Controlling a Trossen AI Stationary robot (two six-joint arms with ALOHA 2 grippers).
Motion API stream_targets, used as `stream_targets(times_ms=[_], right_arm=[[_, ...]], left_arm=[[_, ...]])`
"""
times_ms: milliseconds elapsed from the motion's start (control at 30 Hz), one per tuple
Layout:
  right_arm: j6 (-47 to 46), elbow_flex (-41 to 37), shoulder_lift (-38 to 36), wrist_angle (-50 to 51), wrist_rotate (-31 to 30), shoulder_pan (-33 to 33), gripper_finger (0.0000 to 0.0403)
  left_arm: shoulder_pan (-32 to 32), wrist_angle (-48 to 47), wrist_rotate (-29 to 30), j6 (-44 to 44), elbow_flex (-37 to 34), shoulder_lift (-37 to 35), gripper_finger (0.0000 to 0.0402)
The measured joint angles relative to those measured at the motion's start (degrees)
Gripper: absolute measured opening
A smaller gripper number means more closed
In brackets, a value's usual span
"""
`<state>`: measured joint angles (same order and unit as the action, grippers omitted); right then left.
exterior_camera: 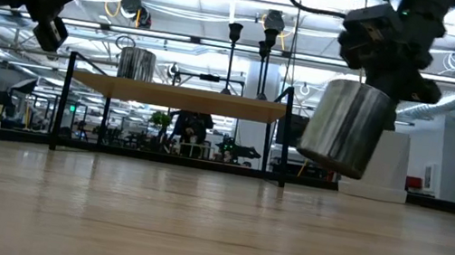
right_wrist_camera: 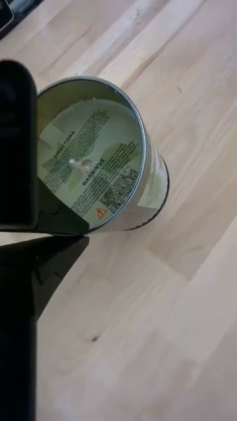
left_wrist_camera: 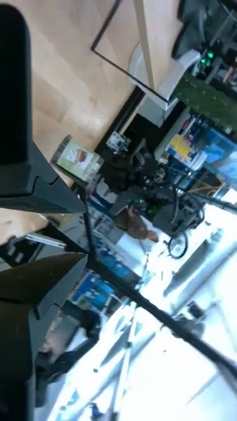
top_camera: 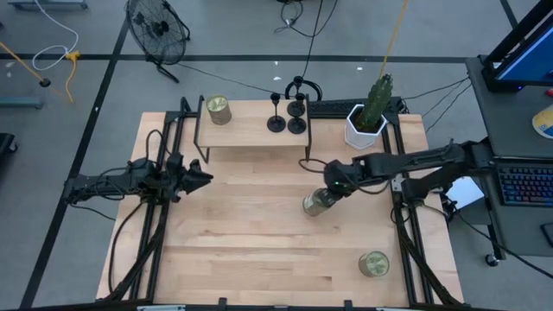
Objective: Pick & Place candle stick holders
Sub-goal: Put the top scented candle on the shelf
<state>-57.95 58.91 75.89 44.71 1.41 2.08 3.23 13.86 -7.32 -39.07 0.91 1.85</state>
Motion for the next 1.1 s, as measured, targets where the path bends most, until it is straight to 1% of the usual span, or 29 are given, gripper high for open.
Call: stream_targets(times_ms=[200,400,600,700,867,1100], right_arm=[[6.7,8.5,5.4,4.2,-0.8,-1.5,0.0000],[12.1,15.7,9.1,5.6,-1.5,-2.9,0.0000],[15.8,20.5,11.5,5.5,-2.1,-3.7,0.0000],[17.2,22.3,12.2,5.2,-3.3,-3.9,0.0000],[18.1,23.1,12.1,4.0,-4.2,-4.3,0.0000],[18.3,23.1,12.1,1.4,-4.4,-4.3,0.0000]], left_arm=[[0.0,0.1,2.5,-6.4,0.0,0.0,0.0113],[0.0,0.1,2.9,-8.7,0.0,0.0,0.0113],[0.0,-0.1,2.9,-10.4,0.0,0.0,0.0113],[0.0,-0.3,3.0,-10.3,0.0,0.0,0.0113],[0.0,-0.3,3.1,-9.5,0.0,0.0,0.0113],[0.0,-0.3,9.0,-11.6,0.0,0.0,0.0113]])
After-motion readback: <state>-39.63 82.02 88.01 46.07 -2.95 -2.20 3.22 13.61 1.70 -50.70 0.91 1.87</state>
